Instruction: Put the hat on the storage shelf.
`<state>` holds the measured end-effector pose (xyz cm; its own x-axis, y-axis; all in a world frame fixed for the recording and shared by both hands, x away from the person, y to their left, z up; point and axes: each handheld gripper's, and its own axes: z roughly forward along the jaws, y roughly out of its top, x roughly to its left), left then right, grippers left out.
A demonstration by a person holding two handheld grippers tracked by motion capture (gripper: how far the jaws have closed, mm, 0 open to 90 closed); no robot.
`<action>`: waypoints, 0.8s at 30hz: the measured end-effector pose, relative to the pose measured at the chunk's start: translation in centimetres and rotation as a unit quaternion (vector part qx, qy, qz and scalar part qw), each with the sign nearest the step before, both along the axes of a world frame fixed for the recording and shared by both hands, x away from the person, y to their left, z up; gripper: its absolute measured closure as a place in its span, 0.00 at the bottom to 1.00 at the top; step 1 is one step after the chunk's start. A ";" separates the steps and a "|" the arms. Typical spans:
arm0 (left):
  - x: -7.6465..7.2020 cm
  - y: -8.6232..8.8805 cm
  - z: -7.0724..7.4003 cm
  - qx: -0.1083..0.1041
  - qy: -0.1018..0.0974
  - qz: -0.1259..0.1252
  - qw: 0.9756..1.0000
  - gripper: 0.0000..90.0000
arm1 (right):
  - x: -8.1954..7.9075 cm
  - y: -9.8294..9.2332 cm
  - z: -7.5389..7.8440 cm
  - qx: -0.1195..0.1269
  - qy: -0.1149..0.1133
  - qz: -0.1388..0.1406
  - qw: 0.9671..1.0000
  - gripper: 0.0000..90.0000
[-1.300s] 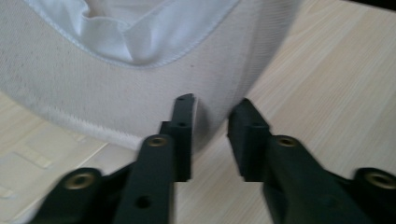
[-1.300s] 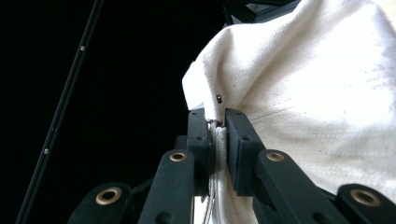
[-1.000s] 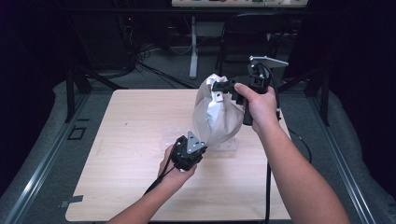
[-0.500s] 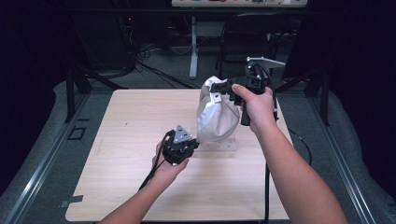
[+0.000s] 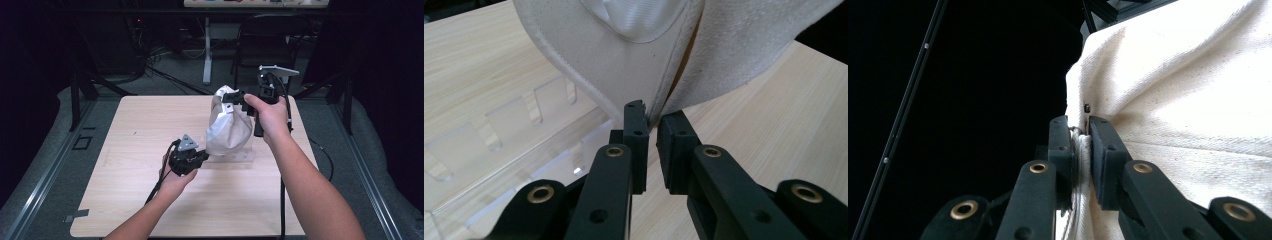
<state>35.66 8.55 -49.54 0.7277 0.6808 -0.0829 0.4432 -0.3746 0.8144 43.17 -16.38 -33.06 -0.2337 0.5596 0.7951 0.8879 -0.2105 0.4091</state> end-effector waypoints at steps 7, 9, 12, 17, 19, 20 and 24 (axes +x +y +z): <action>-0.2 0.3 -0.3 0.001 0.005 0.006 1.000 0.93 | 0.1 0.5 -0.4 -0.002 0.002 0.007 1.000 0.90; -0.3 0.2 -0.4 -0.001 0.010 0.008 1.000 0.91 | 0.1 0.5 -0.4 -0.001 0.003 0.008 1.000 0.90; -0.9 -0.1 -0.3 0.003 -0.002 -0.003 1.000 0.75 | 0.1 0.3 -0.4 0.002 0.001 0.007 1.000 0.90; -1.5 -0.5 0.3 0.014 -0.027 -0.005 1.000 0.67 | 0.0 0.2 -0.4 0.001 -0.001 0.004 1.000 0.90; -1.7 -0.8 0.7 0.018 -0.038 -0.002 0.999 0.65 | 0.0 0.0 -0.3 0.000 0.000 0.005 1.000 0.90; -1.7 -0.9 0.8 0.021 -0.041 -0.001 0.999 0.63 | 0.0 0.0 -0.4 0.000 0.000 0.004 1.000 0.90; -1.6 -1.5 1.3 0.027 -0.053 0.004 0.998 0.60 | 0.1 0.2 -0.5 0.002 -0.001 0.004 1.000 0.90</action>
